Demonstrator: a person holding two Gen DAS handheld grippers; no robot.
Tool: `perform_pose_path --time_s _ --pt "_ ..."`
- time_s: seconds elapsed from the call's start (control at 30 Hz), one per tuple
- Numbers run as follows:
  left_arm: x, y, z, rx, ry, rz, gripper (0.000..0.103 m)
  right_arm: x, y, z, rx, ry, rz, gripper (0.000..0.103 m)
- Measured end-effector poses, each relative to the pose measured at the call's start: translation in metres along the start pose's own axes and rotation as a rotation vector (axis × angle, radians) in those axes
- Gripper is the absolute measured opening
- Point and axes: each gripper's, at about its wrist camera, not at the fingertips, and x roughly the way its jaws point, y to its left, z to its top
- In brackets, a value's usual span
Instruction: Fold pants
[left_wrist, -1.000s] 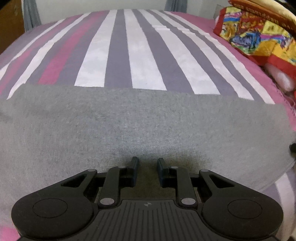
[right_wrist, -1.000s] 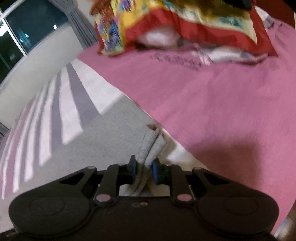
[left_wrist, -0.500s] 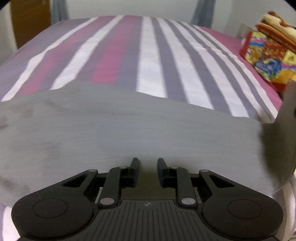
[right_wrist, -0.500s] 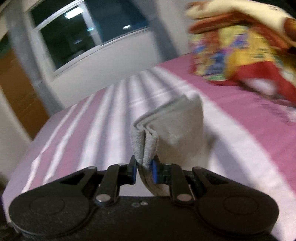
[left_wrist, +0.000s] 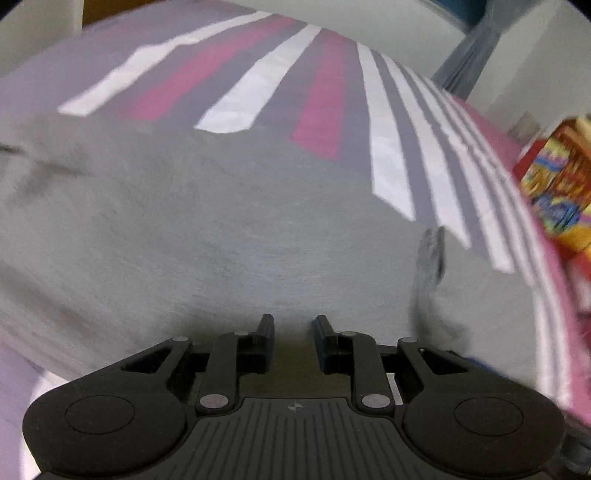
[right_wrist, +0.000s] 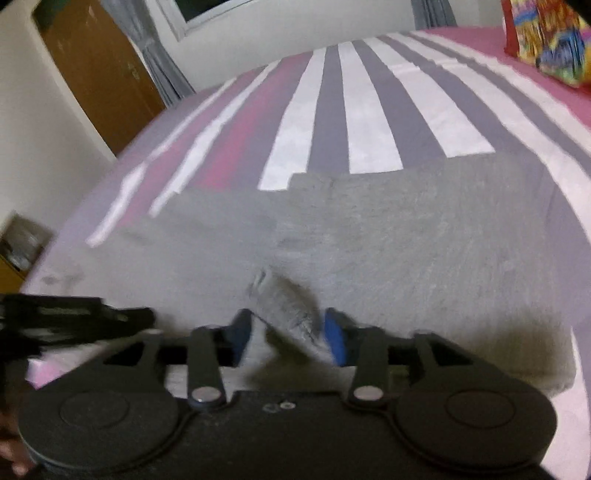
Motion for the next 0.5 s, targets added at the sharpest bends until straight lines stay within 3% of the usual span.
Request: perform_pose_path --time_s 0.03,0.07,0.1,0.17,0.37,0.43,0.5 --pt "0.001 -0.001 -0.001 -0.026 0.007 -0.041 0.04 -0.009 -0.001 0.0 0.011 -0.025 0.015 0.049" --pt "0.0 -0.003 0.0 -0.042 0.006 -0.074 0.07 -0.02 -0.002 0.001 0.009 -0.059 0.013 0.05" --pt "-0.003 -0.005 -0.003 -0.052 -0.008 -0.098 0.089 -0.03 -0.003 0.0 0.005 -0.092 0.002 0.051" --pt "-0.007 -0.016 -0.005 -0.041 -0.044 -0.139 0.09 -0.048 -0.011 -0.002 0.014 -0.145 -0.013 0.057" --pt "0.011 -0.047 -0.009 -0.026 0.019 -0.238 0.089 -0.082 -0.055 -0.011 0.118 -0.229 -0.063 0.064" --pt "0.019 -0.054 -0.013 -0.015 0.043 -0.235 0.076 -0.089 -0.073 -0.019 0.177 -0.241 -0.077 0.064" --pt "0.029 -0.059 -0.019 -0.03 0.09 -0.255 0.05 -0.095 -0.084 -0.026 0.225 -0.248 -0.082 0.064"
